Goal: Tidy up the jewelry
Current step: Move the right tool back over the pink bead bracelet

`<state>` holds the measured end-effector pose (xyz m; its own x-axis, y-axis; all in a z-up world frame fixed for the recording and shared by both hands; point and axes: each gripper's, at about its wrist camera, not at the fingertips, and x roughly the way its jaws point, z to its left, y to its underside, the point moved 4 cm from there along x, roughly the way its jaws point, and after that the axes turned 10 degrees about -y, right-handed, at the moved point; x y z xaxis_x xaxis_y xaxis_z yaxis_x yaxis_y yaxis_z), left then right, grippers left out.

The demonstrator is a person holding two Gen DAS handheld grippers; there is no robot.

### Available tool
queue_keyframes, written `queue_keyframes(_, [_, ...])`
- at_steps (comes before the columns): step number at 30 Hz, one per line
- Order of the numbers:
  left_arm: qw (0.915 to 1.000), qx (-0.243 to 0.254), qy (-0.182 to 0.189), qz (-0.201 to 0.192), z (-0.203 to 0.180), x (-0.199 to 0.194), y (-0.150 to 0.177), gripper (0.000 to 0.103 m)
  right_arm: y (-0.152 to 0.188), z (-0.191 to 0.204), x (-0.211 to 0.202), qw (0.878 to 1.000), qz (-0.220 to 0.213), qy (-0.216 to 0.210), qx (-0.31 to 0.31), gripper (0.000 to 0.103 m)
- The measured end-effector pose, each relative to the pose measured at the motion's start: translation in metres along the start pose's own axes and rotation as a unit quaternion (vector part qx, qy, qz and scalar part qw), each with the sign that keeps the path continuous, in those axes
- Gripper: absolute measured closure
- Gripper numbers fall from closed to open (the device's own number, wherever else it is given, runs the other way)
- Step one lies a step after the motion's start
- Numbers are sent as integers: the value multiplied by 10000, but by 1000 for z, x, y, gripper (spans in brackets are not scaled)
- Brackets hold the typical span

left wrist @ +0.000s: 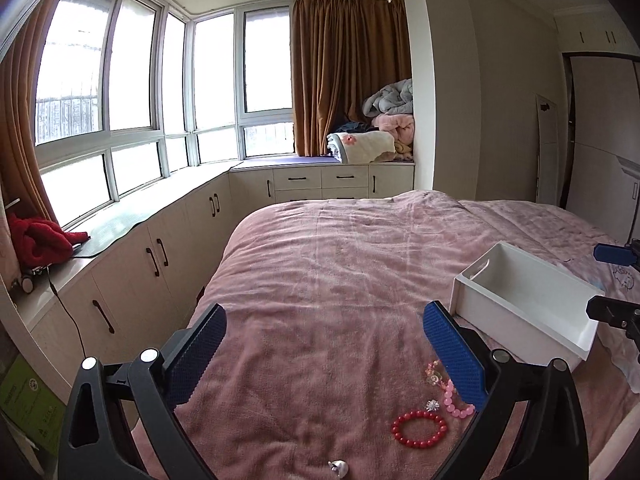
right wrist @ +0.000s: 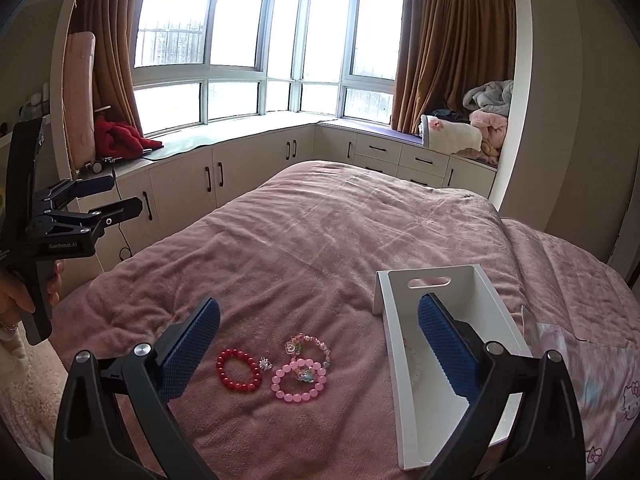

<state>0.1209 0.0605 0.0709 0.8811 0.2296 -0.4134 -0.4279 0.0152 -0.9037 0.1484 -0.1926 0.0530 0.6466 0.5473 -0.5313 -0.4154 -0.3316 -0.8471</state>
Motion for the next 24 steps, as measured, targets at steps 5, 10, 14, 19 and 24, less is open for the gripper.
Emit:
queue_keyframes(5, [9997, -171, -89, 138, 29, 8, 16, 4, 7, 13, 21, 9998, 208, -75, 22, 5])
queue_keyframes(10, [9993, -140, -179, 310, 44, 18, 35, 4, 19, 17, 44, 9988, 466, -57, 102, 5])
queue_keyframes(14, [9984, -143, -180, 509, 46, 29, 52, 4, 34, 18, 62, 9973, 716, -44, 149, 5])
queue_keyframes(19, [9968, -74, -126, 785, 42, 44, 75, 4, 50, 14, 84, 9946, 1030, 12, 151, 5])
queue_keyframes(24, [9933, 7, 67, 1156, 32, 61, 103, 4, 69, 7, 105, 9904, 1362, 95, 218, 5])
